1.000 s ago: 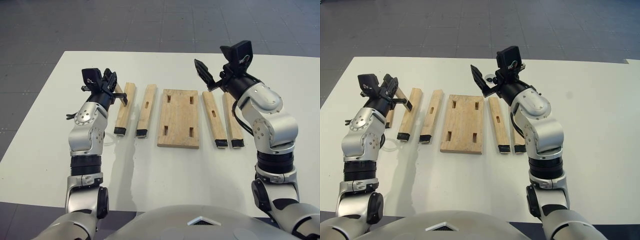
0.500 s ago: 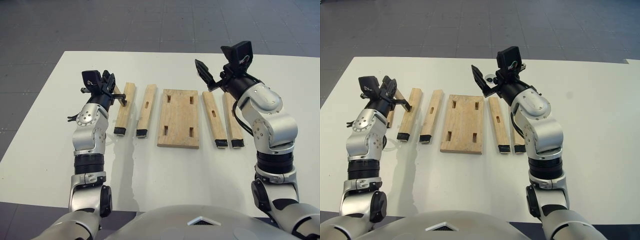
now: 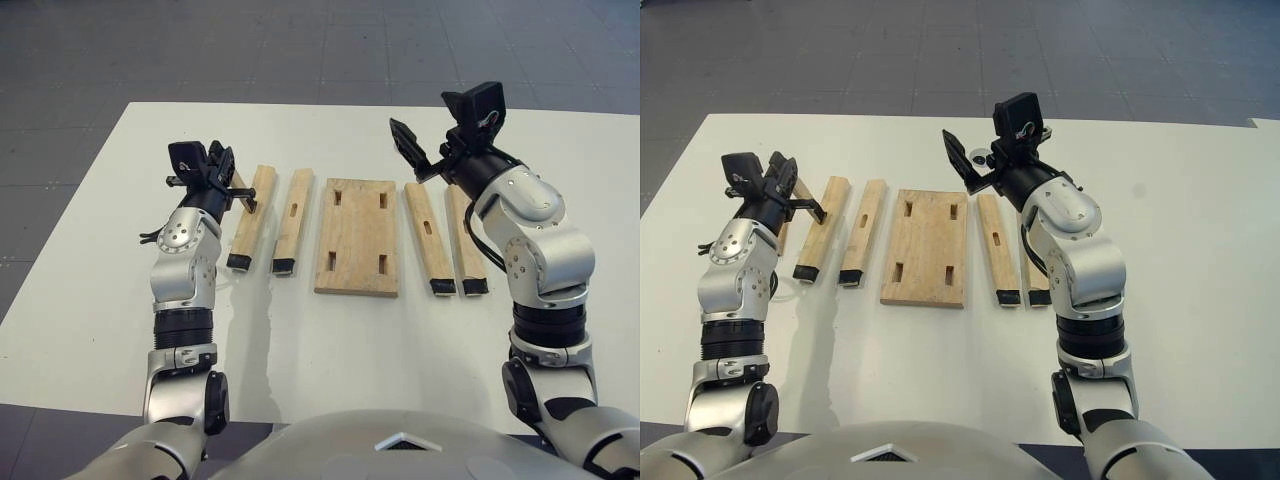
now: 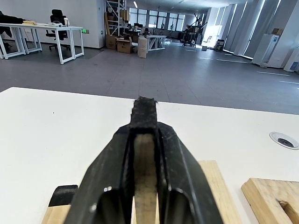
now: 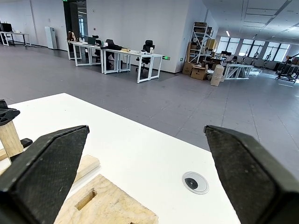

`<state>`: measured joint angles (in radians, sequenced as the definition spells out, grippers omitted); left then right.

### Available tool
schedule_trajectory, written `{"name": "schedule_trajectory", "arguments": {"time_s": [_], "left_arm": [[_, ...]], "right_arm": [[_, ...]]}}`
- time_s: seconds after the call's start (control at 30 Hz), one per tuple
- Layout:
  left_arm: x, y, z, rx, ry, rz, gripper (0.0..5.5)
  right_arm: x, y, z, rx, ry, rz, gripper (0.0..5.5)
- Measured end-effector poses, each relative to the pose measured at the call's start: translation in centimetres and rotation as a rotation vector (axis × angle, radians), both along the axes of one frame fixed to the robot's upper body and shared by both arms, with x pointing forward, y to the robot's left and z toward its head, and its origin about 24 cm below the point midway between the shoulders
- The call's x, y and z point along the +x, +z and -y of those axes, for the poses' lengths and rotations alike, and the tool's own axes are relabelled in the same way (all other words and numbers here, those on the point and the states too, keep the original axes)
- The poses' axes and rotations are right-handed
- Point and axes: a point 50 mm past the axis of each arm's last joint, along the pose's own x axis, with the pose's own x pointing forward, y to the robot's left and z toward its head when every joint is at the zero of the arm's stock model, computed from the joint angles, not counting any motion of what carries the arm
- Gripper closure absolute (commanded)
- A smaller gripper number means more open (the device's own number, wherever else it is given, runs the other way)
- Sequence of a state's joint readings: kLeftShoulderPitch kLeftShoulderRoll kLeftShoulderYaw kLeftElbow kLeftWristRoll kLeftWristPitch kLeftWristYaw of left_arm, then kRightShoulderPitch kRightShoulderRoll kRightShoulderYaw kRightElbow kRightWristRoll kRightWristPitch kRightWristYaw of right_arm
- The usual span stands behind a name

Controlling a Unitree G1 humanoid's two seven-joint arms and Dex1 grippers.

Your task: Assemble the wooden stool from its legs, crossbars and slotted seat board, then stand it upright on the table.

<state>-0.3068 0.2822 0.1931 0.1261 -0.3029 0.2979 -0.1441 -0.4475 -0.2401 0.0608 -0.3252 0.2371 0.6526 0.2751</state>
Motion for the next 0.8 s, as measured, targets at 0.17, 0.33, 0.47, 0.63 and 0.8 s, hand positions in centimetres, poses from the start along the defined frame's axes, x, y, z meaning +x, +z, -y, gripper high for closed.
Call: {"name": "schedule_trajectory", "arguments": {"time_s": [0.17, 0.33, 0.47, 0.63, 0.8], "left_arm": [[-0.05, 0.51, 0.11, 0.002, -0.006, 0.008, 5.06], [-0.07, 0.48, 0.09, -0.002, -0.003, 0.007, 5.06], [-0.11, -0.02, 0.23, -0.014, -0.002, -0.007, 5.06], [-0.13, -0.23, 0.24, -0.017, 0.002, -0.004, 5.06], [-0.11, -0.35, 0.12, -0.015, -0.001, 0.003, 5.06]], "right_arm": [[-0.02, -0.06, -0.03, 0.001, 0.000, -0.002, 0.97], [-0.02, -0.06, -0.05, 0.002, 0.000, -0.002, 0.97], [-0.02, -0.06, -0.05, 0.002, 0.001, -0.002, 0.97], [-0.02, -0.06, -0.07, 0.003, 0.001, -0.002, 0.97], [-0.02, -0.05, -0.10, 0.005, 0.002, -0.001, 0.97]]}}
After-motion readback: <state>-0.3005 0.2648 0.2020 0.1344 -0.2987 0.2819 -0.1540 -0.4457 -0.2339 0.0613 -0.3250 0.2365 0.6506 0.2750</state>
